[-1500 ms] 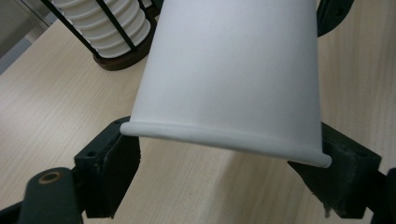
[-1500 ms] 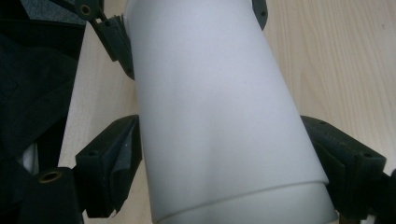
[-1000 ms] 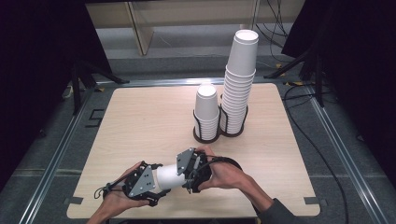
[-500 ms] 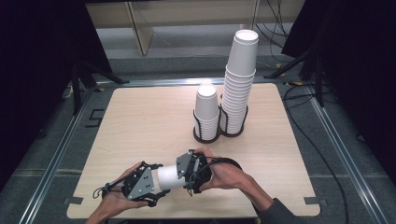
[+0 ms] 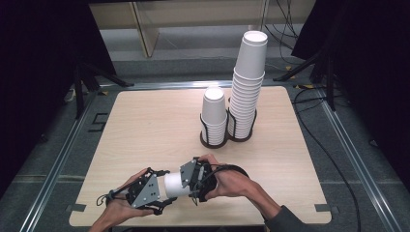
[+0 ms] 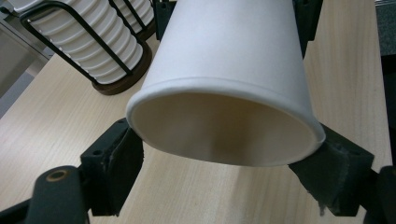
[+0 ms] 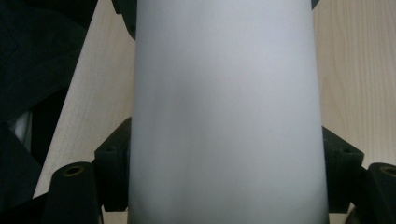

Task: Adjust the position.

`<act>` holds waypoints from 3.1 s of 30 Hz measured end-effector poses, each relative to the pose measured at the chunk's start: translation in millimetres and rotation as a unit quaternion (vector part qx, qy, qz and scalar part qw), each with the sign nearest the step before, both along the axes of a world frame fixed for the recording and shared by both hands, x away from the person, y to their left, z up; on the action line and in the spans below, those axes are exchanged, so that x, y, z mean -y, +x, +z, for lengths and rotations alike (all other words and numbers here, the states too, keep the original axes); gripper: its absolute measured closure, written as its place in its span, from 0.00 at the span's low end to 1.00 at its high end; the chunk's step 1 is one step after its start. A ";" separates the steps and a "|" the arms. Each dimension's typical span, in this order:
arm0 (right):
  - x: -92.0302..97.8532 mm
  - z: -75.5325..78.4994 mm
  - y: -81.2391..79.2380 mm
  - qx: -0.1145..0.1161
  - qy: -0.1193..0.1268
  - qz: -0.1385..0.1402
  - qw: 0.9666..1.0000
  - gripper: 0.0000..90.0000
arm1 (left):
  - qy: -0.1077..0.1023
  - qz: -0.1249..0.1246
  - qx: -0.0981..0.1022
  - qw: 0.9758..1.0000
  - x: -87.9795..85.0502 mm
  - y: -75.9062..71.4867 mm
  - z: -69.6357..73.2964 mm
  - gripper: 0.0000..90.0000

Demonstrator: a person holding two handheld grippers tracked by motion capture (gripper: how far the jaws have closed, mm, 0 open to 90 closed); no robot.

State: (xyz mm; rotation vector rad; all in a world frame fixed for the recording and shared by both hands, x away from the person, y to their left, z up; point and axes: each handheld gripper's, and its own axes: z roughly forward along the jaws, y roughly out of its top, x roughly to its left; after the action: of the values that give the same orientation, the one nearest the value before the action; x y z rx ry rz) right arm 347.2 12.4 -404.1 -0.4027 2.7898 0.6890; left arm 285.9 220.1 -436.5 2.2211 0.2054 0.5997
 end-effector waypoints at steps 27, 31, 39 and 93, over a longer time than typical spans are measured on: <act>45.0 26.7 25.3 -0.076 0.175 -0.059 0.980 0.27 | -0.262 0.062 -0.072 0.960 -22.3 14.5 -0.1 0.16; 41.7 23.4 23.6 -0.095 0.181 -0.047 0.978 0.27 | -0.280 0.061 -0.080 0.955 -19.9 16.7 -2.2 0.16; 38.1 18.7 22.8 -0.110 0.194 -0.039 0.974 0.27 | -0.286 0.064 -0.091 0.952 -15.6 14.7 -0.7 0.16; 27.2 -4.9 24.6 -0.172 0.227 -0.013 0.958 0.26 | -0.339 0.034 -0.075 0.937 -13.2 9.0 7.1 0.15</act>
State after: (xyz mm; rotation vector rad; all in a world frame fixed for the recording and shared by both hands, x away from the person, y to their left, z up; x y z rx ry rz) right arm 371.8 -14.8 -409.0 -0.1659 2.8040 1.4754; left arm 294.9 233.2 -429.4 1.5873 0.4898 0.3222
